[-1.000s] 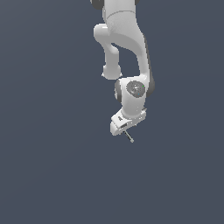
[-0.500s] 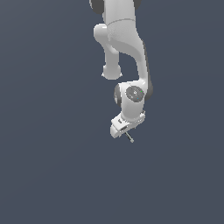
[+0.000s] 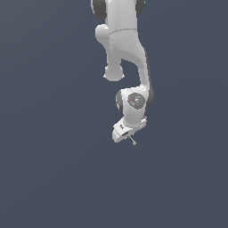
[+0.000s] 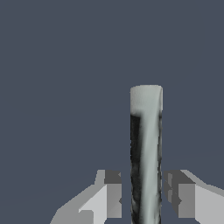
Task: Pick up the object and move it to a goal position.
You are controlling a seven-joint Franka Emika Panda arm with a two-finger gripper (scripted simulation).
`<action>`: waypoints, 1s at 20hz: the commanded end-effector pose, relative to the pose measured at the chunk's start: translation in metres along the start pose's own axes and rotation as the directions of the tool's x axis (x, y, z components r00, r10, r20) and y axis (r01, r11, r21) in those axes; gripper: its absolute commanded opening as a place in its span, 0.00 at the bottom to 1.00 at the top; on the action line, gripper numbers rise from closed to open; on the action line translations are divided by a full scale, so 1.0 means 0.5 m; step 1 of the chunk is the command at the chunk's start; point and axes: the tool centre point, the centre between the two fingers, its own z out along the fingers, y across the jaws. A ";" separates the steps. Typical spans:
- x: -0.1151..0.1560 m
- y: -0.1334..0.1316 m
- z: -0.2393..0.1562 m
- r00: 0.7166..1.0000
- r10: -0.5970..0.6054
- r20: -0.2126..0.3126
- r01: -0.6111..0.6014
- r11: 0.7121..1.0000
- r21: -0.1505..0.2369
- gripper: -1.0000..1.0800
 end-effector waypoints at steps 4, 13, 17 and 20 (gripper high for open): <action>0.001 0.000 0.000 1.000 0.000 -0.001 0.000 1.000 0.000 0.00; -0.002 0.008 -0.009 1.000 0.000 -0.001 0.000 1.000 0.000 0.00; -0.012 0.032 -0.038 1.000 -0.001 -0.001 0.001 1.000 -0.001 0.00; -0.023 0.062 -0.074 1.000 -0.001 -0.001 0.001 1.000 -0.001 0.00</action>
